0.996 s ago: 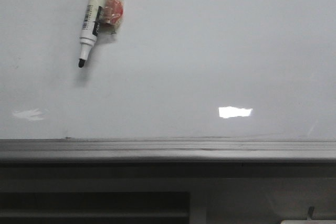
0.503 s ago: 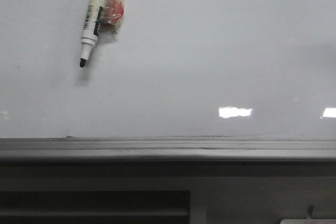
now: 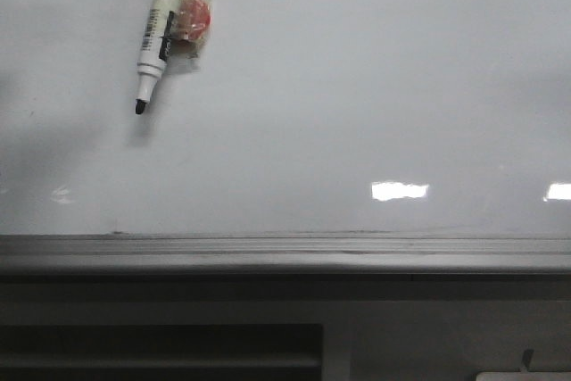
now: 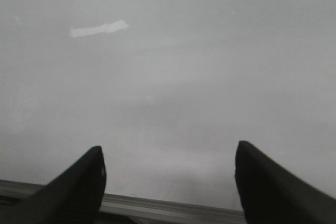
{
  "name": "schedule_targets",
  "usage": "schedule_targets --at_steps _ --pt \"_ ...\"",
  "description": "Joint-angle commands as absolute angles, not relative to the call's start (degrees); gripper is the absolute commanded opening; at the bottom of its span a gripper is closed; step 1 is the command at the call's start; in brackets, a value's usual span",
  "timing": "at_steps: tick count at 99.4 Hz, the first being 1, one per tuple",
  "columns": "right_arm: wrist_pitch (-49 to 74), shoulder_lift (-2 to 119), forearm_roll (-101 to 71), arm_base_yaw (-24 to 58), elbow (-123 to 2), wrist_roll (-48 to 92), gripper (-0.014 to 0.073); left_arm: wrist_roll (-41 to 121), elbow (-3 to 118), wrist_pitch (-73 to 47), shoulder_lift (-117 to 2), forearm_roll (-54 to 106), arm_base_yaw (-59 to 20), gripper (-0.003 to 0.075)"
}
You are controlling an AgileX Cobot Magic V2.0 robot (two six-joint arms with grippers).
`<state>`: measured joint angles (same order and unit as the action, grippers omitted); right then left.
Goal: Write number 2 on whiteboard
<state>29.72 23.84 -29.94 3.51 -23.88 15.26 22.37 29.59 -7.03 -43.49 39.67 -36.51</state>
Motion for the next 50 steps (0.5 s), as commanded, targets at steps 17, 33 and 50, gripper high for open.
schedule_targets --at_steps 17,33,50 --pt "26.3 24.6 -31.4 3.6 -26.0 15.8 0.0468 22.7 36.2 -0.3 -56.3 39.3 -39.3 0.0398" --pt "26.3 24.6 -31.4 3.6 -26.0 15.8 0.0468 22.7 39.2 -0.7 -60.6 39.2 -39.5 0.0398" --pt "26.3 24.6 -31.4 3.6 -26.0 15.8 0.0468 22.7 40.7 -1.0 -61.7 39.2 -39.5 0.0398"
